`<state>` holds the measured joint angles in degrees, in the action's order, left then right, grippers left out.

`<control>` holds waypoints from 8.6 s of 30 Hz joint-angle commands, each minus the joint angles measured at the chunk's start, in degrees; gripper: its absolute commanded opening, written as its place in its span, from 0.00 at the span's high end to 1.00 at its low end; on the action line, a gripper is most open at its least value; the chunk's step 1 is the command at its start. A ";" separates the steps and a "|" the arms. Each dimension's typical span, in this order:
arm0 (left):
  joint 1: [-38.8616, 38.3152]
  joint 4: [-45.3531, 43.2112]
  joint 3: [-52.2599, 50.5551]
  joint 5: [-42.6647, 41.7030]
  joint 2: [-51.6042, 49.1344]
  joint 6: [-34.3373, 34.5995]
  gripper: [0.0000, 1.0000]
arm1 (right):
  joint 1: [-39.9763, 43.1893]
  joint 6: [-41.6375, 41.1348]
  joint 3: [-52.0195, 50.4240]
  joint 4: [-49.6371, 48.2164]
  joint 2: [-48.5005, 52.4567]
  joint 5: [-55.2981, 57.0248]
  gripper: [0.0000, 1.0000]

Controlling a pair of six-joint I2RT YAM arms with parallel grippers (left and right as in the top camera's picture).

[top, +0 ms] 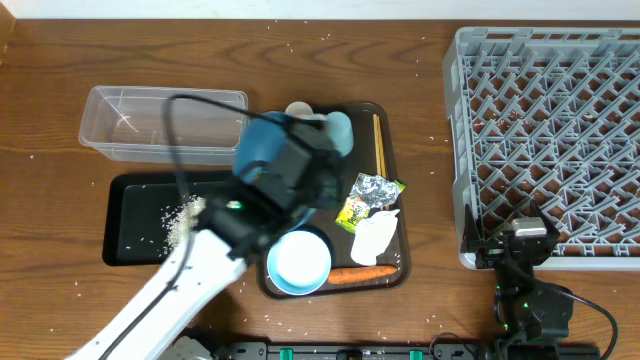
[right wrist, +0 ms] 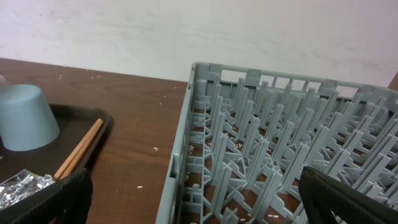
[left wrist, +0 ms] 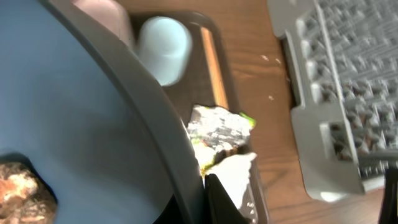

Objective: Sort waste into correct bins and load items into the dishwasher rack
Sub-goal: 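Lift the teal plate and carry it over the black tray, then tilt the teal plate to slide the mushroom onto the black tray, then carry the teal plate back and lower it onto the brown tray, then move the left gripper to the carrot and grasp it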

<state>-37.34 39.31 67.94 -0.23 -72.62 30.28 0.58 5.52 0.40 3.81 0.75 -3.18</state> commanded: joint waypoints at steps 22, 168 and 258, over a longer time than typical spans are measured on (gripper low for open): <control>40.30 11.72 -0.24 -46.03 3.02 -15.15 0.94 | 0.52 0.33 -0.09 0.22 0.02 -0.04 0.01; -9.55 1.68 -7.17 -18.84 -5.49 -0.76 0.49 | 0.52 0.35 -0.09 0.22 0.02 -0.04 0.01; -27.34 -0.83 -8.04 5.27 -31.41 -25.94 0.68 | 0.52 0.35 -0.09 0.22 0.02 -0.04 0.01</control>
<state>-64.62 38.37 59.68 6.33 -103.09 3.20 0.58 5.52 0.40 3.81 0.75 -3.18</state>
